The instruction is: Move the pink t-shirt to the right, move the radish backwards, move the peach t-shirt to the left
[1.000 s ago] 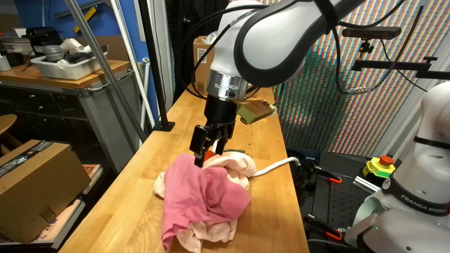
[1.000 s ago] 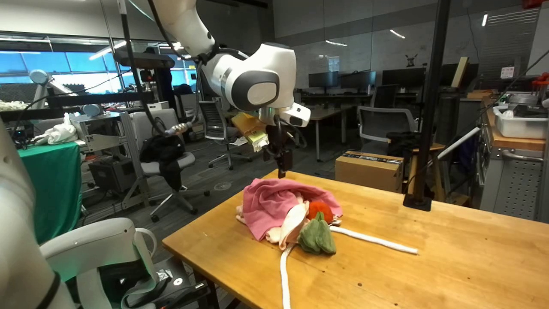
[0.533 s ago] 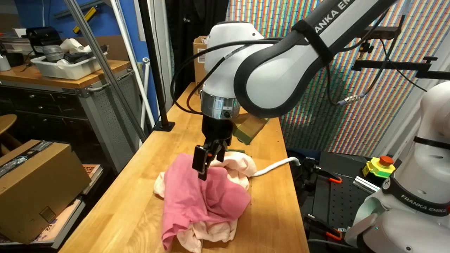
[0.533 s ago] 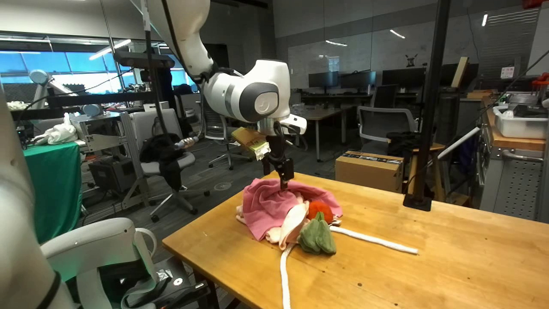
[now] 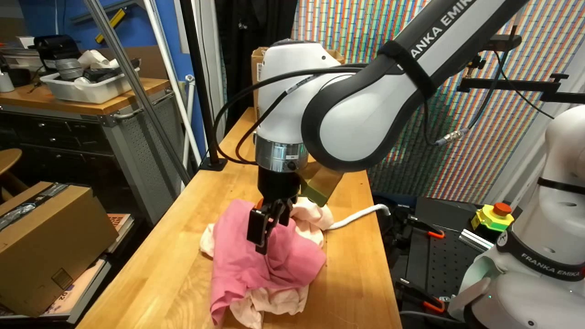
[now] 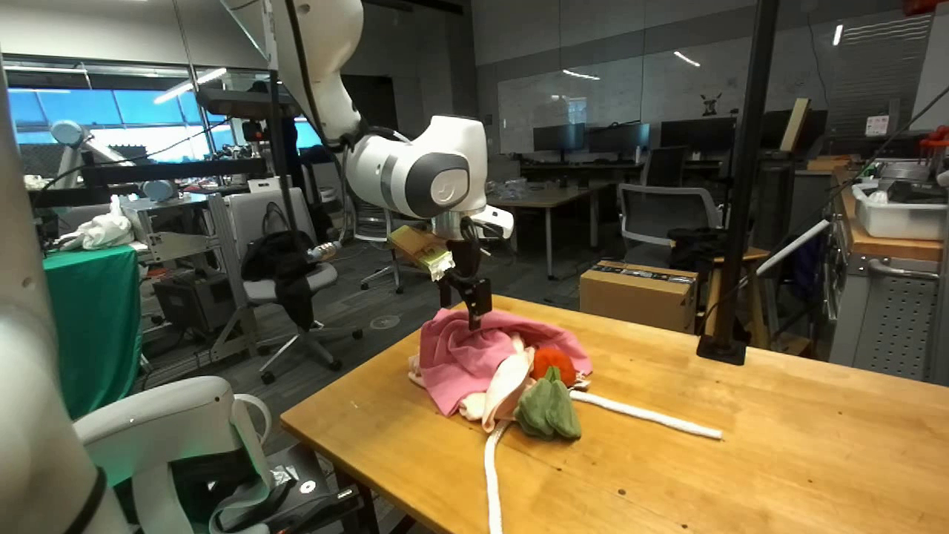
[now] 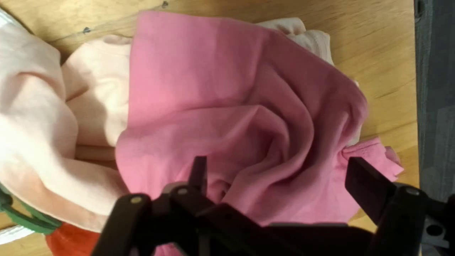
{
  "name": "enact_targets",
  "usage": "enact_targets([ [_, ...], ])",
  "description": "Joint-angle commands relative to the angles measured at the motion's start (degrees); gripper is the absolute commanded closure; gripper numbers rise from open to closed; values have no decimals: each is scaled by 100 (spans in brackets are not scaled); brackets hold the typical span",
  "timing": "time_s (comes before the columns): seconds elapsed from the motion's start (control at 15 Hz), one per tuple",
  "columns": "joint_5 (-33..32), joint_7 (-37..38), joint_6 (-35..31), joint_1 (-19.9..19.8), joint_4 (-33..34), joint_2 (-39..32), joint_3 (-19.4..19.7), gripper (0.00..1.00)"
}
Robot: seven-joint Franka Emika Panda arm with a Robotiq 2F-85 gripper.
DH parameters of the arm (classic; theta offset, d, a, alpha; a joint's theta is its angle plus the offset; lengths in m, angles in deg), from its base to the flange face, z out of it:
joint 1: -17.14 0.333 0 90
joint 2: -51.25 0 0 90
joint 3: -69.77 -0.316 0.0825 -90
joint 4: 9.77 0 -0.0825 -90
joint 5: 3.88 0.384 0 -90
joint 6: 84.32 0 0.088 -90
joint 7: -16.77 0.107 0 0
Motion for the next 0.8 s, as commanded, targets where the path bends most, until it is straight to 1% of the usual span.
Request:
enact_targets([
  [0.0,-2,76,-63,133,-11,-2,-134,0],
  [0.13,-314,233,-130,229,-33,-37,-115,0],
  [0.2,-609,370,-195,286,-38,-53,-59,0],
  [0.47,-2223,1290,-466,452,62,-228,260,0],
  [0.6,-2698,1597,-542,486,125,-328,382,0],
  [0.73,-3006,1806,-725,512,141,-400,495,0],
])
